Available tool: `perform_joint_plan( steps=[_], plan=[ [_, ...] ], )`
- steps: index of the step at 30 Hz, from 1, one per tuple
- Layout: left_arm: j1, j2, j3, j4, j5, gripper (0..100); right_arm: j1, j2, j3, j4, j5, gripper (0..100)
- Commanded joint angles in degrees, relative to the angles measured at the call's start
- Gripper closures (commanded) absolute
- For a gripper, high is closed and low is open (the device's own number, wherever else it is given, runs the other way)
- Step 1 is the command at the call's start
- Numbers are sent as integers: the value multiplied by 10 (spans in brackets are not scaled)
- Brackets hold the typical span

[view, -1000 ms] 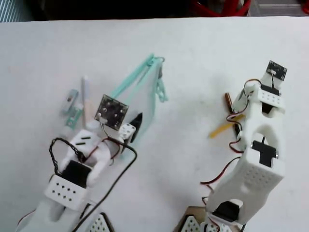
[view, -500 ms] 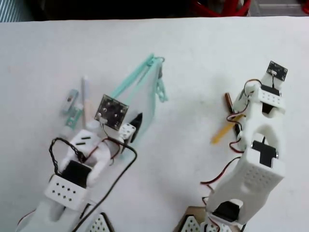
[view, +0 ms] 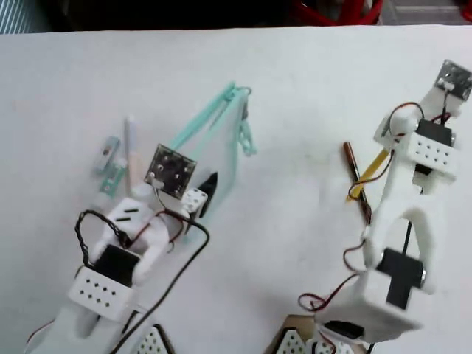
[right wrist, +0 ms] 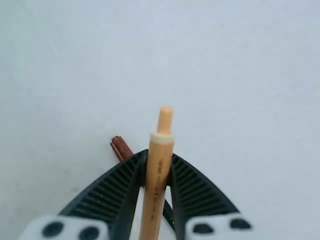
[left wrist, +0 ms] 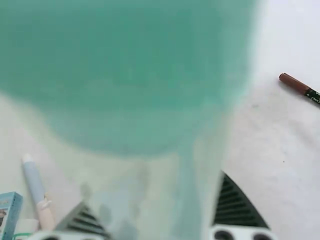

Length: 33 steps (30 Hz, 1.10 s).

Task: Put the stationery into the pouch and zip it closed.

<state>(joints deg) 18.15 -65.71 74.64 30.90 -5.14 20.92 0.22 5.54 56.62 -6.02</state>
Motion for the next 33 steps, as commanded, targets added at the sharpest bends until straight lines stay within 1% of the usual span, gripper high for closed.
perform_joint_plan(
  steps=[1, 4, 8, 13, 16, 19, 24, 29, 33],
  plan=[
    [0, -5, 2, -8, -4, 830, -15, -115, -5, 10, 3, 981],
    [1, -6, -4, 17, -4, 830, -44, -181, -10, 17, 8, 981],
    [11, -25, -4, 29, -5, 830, -110, -275, -19, 18, 22, 981],
    [14, -111, 33, 37, -6, 828, -234, -407, -76, 16, 23, 981],
    [13, -182, 66, 36, -6, 828, -320, -455, -111, 2, 23, 981],
    [15, -255, 99, 40, -6, 828, -392, -456, -142, -11, 23, 981],
    [16, -342, 145, 40, -4, 828, -473, -442, -183, -4, 23, 981],
    [45, -359, 165, 40, -6, 828, -535, -407, -186, -9, 23, 981],
    [49, -359, 170, 40, -6, 828, -560, -360, -188, -8, 23, 981]
  ],
)
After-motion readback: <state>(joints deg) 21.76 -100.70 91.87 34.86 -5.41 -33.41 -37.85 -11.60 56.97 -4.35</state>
